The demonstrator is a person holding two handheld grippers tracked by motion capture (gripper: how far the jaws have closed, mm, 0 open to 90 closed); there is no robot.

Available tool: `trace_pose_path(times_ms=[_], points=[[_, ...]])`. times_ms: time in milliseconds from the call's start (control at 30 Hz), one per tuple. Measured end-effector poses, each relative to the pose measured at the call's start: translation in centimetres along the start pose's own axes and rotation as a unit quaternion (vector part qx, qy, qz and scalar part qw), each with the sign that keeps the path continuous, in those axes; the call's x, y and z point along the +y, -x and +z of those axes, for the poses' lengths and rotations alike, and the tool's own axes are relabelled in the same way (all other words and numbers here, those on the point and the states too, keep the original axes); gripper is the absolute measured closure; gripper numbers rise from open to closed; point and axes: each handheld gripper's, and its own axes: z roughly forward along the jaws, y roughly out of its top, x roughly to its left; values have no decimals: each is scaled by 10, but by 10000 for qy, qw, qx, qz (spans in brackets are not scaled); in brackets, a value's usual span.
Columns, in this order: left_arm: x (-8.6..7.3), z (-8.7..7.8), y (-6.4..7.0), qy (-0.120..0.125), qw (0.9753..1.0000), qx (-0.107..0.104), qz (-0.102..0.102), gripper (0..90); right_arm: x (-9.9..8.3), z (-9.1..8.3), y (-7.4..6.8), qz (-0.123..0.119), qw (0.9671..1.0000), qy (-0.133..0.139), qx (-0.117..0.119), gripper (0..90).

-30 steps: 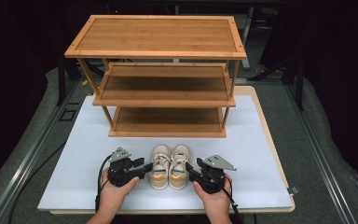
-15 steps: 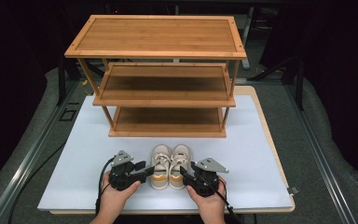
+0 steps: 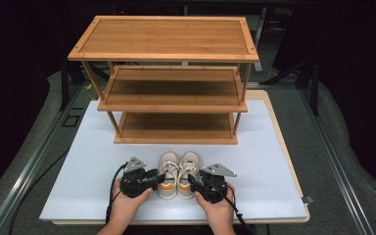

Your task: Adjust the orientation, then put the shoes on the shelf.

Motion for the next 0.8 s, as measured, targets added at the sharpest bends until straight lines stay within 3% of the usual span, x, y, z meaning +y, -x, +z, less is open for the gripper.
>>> trace_pose_path(times_ms=[100, 133, 200, 367, 533, 633, 800], points=[[1, 3, 0, -33, 10000, 22, -36, 551, -2, 2, 1, -33, 10000, 82, 37, 530], [1, 3, 0, -37, 10000, 45, -11, 549, -2, 2, 0, -33, 9999, 88, -47, 534], [1, 5, 0, -61, 9999, 73, -36, 550, -3, 2, 0, -44, 9999, 115, 49, 545], [1, 8, 1, -67, 9998, 153, -90, 553, -3, 3, -3, -74, 9998, 153, -110, 565], [2, 11, 1, -90, 9997, 196, -79, 561, -2, 3, -3, -77, 9999, 108, -107, 569], [1, 11, 2, -49, 9997, 224, -102, 564, -1, 4, -4, -227, 9995, 81, -179, 552], [0, 11, 3, -20, 9996, 261, -118, 569, -2, 5, -6, -155, 9995, 117, -239, 546]])
